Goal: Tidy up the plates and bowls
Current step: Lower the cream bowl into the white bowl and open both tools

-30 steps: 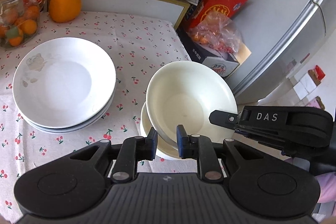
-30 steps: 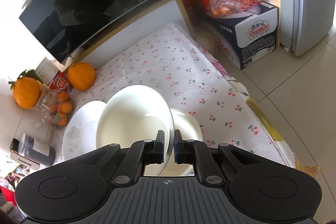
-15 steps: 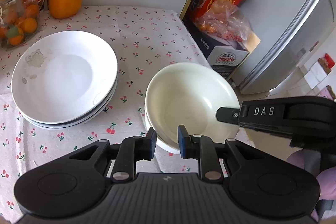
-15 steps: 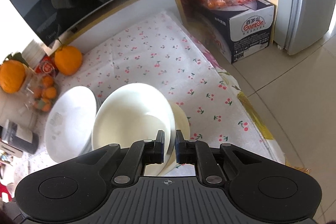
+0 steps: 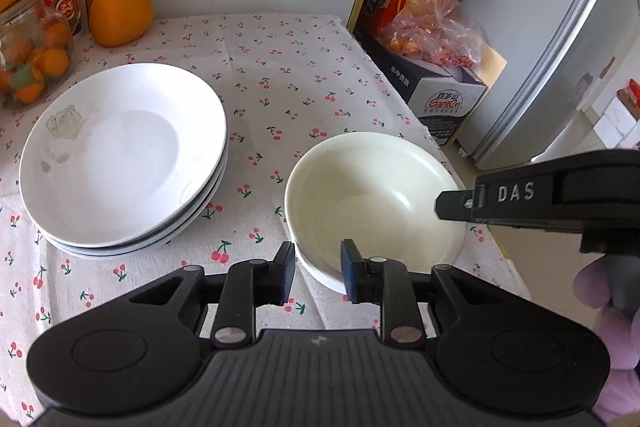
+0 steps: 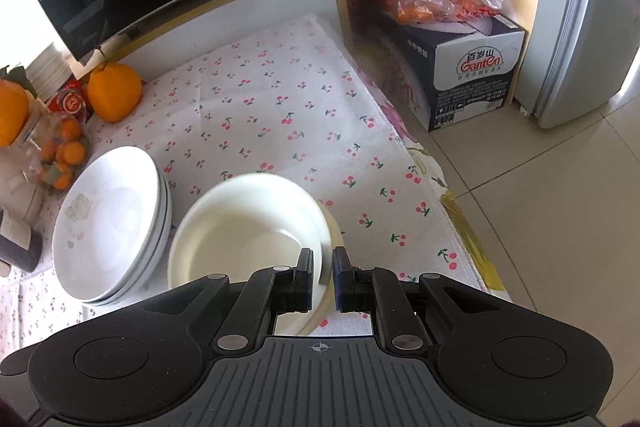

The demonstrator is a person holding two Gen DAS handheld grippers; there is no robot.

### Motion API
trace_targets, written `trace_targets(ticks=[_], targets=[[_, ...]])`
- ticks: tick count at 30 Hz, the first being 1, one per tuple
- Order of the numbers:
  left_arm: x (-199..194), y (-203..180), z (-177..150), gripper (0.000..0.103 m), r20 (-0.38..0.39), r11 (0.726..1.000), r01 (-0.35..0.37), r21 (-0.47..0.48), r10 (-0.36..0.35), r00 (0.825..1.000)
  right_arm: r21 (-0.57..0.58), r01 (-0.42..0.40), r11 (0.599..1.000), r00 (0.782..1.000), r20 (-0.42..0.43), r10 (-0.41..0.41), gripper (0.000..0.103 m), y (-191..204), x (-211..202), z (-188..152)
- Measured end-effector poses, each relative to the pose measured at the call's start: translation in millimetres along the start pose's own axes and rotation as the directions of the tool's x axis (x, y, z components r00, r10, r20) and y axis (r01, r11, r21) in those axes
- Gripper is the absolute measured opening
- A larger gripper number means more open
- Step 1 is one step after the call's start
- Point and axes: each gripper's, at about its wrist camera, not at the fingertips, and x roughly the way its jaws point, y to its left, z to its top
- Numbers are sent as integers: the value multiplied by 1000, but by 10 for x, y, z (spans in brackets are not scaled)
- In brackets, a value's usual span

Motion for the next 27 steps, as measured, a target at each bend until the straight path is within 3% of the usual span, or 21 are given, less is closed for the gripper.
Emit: trace_targets(ticks=[6, 11, 13, 15, 17, 19, 23, 27], targets=[[4, 12, -15, 30, 27, 1000, -6, 25, 5, 1000, -15, 30, 999, 1000, 7, -30, 13, -32, 21, 14], [11, 53, -46, 57, 40, 999, 2, 50, -4, 999, 9, 18, 1000, 1000, 10, -18, 23, -126, 43, 36], [2, 77, -68, 72, 49, 998, 1, 61, -4, 999, 25, 11, 1000, 1000, 10, -12, 30, -177, 55, 43], [-25, 105, -96, 78, 67, 997, 5, 78, -10, 998, 44, 17, 999, 1000, 12, -17, 51, -236, 66, 45], [-51, 137, -124, 88, 77, 995, 15, 95, -22, 997, 58, 25, 998, 1000, 18, -26, 61, -305, 72, 45], [-89, 185, -159, 96, 94, 994, 29, 104, -39, 995, 71, 32, 997, 999, 25, -34, 63, -373, 75, 46], [-129, 240, -244, 102, 113, 989, 58, 134, -74, 991, 102, 10, 995, 999, 42, -15, 72, -511, 75, 36], [-124, 222, -329, 102, 124, 977, 75, 197, -101, 987, 106, -5, 994, 999, 52, 0, 75, -595, 87, 6]])
